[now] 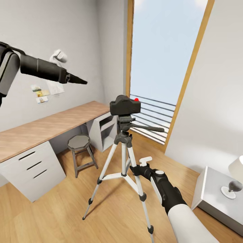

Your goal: Attach the digital camera to the camera tripod in the bedroom.

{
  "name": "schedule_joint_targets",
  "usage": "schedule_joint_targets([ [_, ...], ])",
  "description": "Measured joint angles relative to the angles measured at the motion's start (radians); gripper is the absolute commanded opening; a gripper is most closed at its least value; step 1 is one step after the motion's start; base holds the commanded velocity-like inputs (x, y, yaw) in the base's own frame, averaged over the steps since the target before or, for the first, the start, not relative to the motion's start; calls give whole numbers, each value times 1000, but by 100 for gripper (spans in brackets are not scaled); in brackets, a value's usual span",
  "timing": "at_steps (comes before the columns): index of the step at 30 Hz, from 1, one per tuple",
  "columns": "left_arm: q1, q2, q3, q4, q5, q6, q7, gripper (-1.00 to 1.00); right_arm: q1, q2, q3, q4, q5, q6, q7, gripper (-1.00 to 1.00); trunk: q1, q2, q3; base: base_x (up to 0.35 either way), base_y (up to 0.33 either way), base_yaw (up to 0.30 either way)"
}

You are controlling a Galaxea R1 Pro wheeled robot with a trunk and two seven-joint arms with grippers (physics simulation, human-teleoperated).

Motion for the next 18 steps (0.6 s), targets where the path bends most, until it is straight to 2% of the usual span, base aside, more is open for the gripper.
schedule_joint_targets([
  [2, 54, 24, 56, 18, 5, 0, 6, 100, 0, 0, 0, 0, 1, 0, 0, -100, 0, 0, 0, 0, 0, 0],
  [4, 101, 40, 90, 53, 7, 1, 21, 100, 0, 1, 0, 0, 0, 1, -1, -100, 0, 0, 0, 0, 0, 0],
  [8, 161, 50, 113, 157, 11, 3, 56, 100, 0, 1, 0, -1, 1, 1, -1, -100, 0, 0, 0, 0, 0, 0],
  [10, 195, 49, 119, 241, 10, 1, 78, 100, 0, 1, 0, -1, 1, 1, -1, -100, 0, 0, 0, 0, 0, 0],
  [12, 226, 45, 122, 331, 10, 0, 103, 100, 0, 1, 0, -1, 1, 1, -1, -100, 0, 0, 0, 0, 0, 0],
  [14, 252, 31, 125, 474, 4, -9, 154, 100, 0, 1, 0, -2, 1, 1, -1, -100, 0, 0, 0, 0, 0, 0],
  [15, 254, 25, 126, 500, 6, -12, 165, 100, 0, 1, 0, -1, 1, 1, -2, -100, 0, 0, 0, 0, 0, 0],
  [17, 259, 3, 127, 571, -1, -24, 207, 100, 0, 2, 0, -1, 2, 0, -2, -100, 0, 0, 0, 0, 0, 0],
  [18, 261, -20, 127, 615, -4, -30, 253, 100, 0, 2, 1, -1, 2, 0, -2, -100, 0, 0, 0, 0, 0, 0],
])
